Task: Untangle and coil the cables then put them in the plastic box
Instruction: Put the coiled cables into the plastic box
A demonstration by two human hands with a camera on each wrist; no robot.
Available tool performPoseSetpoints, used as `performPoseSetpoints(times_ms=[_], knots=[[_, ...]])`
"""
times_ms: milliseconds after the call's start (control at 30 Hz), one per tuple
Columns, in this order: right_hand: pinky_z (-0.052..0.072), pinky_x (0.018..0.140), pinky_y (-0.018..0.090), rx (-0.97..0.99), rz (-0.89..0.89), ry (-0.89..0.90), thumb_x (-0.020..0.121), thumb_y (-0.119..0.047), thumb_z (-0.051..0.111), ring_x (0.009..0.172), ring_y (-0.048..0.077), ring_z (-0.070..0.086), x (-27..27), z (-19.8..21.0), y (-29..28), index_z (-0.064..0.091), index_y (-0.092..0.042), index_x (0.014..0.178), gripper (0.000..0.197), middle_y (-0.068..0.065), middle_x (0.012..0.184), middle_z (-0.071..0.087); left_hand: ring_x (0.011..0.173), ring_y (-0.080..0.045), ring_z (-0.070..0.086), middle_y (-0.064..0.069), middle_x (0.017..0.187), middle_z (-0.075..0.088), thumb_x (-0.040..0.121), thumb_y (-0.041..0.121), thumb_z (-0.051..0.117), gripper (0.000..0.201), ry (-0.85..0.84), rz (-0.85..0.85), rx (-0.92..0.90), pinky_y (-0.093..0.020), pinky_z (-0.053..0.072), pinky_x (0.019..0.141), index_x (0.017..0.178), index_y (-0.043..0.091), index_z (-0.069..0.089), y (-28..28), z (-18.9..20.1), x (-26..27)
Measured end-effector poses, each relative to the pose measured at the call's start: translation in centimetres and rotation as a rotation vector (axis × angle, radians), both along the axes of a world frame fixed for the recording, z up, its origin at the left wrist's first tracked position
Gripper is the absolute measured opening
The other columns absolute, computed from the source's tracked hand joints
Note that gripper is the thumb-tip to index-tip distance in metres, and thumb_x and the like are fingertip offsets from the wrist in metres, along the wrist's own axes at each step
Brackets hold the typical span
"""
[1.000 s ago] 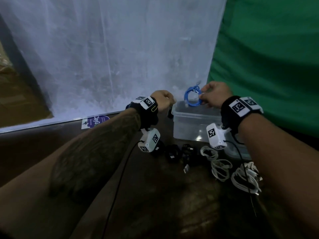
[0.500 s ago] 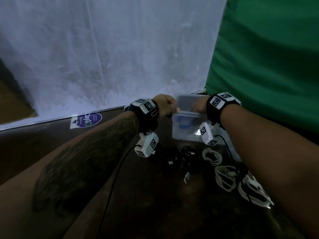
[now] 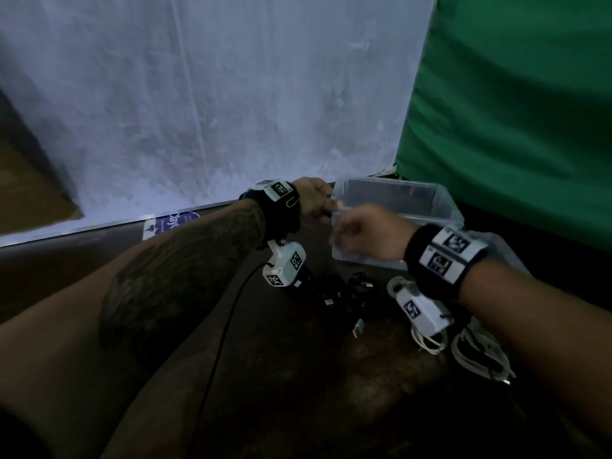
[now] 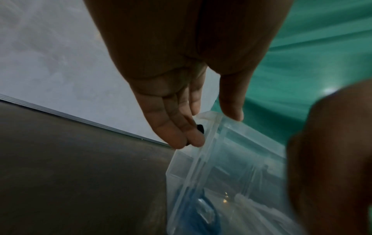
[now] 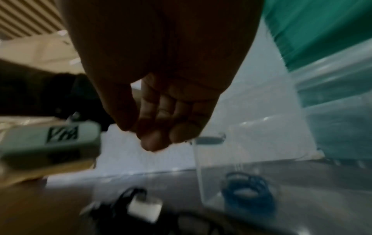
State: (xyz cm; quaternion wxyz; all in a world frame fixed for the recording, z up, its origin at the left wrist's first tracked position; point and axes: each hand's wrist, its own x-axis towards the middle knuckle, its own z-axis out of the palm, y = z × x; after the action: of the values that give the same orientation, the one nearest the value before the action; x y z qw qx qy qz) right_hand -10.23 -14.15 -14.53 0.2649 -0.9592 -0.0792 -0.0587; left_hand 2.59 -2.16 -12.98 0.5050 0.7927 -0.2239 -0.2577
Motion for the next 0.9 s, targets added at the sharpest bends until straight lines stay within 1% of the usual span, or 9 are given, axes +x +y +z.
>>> performPoseSetpoints(times_ms=[33, 167, 267, 367, 467, 600, 700, 833, 900], knots=[[0.049, 0.072, 0.024, -0.107, 0.013, 0.066, 0.089, -0.033, 0.069, 0.074, -0.002, 0.061, -0.1, -0.8, 0.5, 0.070, -0.028, 0.088, 0.005, -0.013, 0.083, 0.066, 0.062, -0.022, 0.058, -0.006, 0.078, 0.063, 0.090, 0.012, 0.064, 0.014, -0.039, 0.003, -0.005, -0.031, 0.045, 0.059, 0.097, 0.014, 0.053, 0.1, -0.1, 0.1], [0.043, 0.105, 0.037, -0.284, 0.077, 0.323, 0.086, -0.056, 0.064, 0.123, 0.016, 0.053, 1.2, -3.0, 2.8, 0.054, -0.035, 0.133, 0.053, -0.007, 0.135, 0.055, 0.058, -0.017, 0.059, -0.007, 0.085, 0.064, 0.081, 0.014, 0.075, 0.035, -0.122, 0.005, -0.006, -0.029, 0.050, 0.054, 0.110, 0.012, 0.054, 0.6, -0.5, 0.7], [0.033, 0.105, 0.026, -0.336, 0.109, 0.434, 0.087, -0.052, 0.066, 0.132, 0.017, 0.046, 1.9, -3.0, 4.3, 0.050, -0.032, 0.140, 0.059, -0.007, 0.146, 0.046, 0.057, -0.015, 0.057, -0.003, 0.084, 0.063, 0.082, 0.016, 0.075, 0.040, -0.125, 0.029, -0.011, -0.025, 0.051, 0.050, 0.117, 0.017, 0.056, 1.5, -0.6, 1.4], [0.038, 0.097, 0.026, -0.401, 0.093, 0.413, 0.089, -0.040, 0.070, 0.125, 0.020, 0.052, 2.3, -3.3, 5.1, 0.060, -0.021, 0.130, 0.047, -0.001, 0.137, 0.054, 0.059, -0.016, 0.057, -0.003, 0.086, 0.063, 0.083, 0.018, 0.073, 0.038, -0.132, 0.043, 0.018, -0.021, 0.051, 0.046, 0.117, 0.020, 0.057, 2.5, -0.5, 1.7], [0.045, 0.090, 0.026, -0.310, 0.061, 0.301, 0.087, -0.032, 0.073, 0.111, 0.018, 0.059, 2.5, -3.5, 5.2, 0.068, -0.016, 0.115, 0.033, 0.000, 0.122, 0.063, 0.060, -0.017, 0.056, -0.004, 0.086, 0.063, 0.084, 0.017, 0.073, 0.036, -0.134, 0.059, 0.010, -0.018, 0.047, 0.042, 0.116, 0.020, 0.056, 3.4, -0.5, 1.9], [0.049, 0.087, 0.029, -0.247, 0.101, 0.214, 0.083, -0.030, 0.076, 0.101, 0.016, 0.060, 1.2, -1.8, 4.7, 0.070, -0.018, 0.104, 0.025, -0.002, 0.109, 0.065, 0.059, -0.017, 0.055, -0.006, 0.087, 0.064, 0.084, 0.015, 0.072, 0.037, -0.142, 0.053, 0.005, -0.019, 0.049, 0.044, 0.117, 0.018, 0.056, 4.6, -0.3, 2.2], [0.049, 0.081, 0.028, -0.202, 0.108, 0.150, 0.080, -0.029, 0.080, 0.087, 0.010, 0.061, -0.4, 1.1, 3.0, 0.070, -0.025, 0.092, 0.017, -0.013, 0.092, 0.065, 0.058, -0.016, 0.056, -0.005, 0.078, 0.063, 0.083, 0.016, 0.073, 0.037, -0.142, 0.069, 0.001, -0.024, 0.051, 0.053, 0.116, 0.019, 0.057, 5.3, -0.4, 2.3], [0.052, 0.082, 0.032, 0.009, -0.083, -0.016, 0.077, -0.027, 0.083, 0.087, 0.020, 0.068, -0.7, 5.9, -1.7, 0.074, -0.017, 0.089, 0.018, 0.002, 0.089, 0.074, 0.054, -0.013, 0.056, -0.004, 0.076, 0.061, 0.082, 0.015, 0.074, 0.036, -0.124, 0.085, -0.055, -0.020, 0.048, 0.048, 0.114, 0.018, 0.057, 6.1, -1.0, 2.2], [0.049, 0.077, 0.027, 0.021, -0.218, -0.073, 0.077, -0.029, 0.083, 0.082, 0.016, 0.065, 0.5, 6.7, -3.7, 0.074, -0.014, 0.086, 0.020, -0.003, 0.082, 0.071, 0.053, -0.012, 0.056, -0.004, 0.081, 0.061, 0.082, 0.013, 0.074, 0.039, -0.111, 0.094, -0.088, -0.020, 0.047, 0.045, 0.117, 0.016, 0.057, 6.2, -1.4, 2.1]])
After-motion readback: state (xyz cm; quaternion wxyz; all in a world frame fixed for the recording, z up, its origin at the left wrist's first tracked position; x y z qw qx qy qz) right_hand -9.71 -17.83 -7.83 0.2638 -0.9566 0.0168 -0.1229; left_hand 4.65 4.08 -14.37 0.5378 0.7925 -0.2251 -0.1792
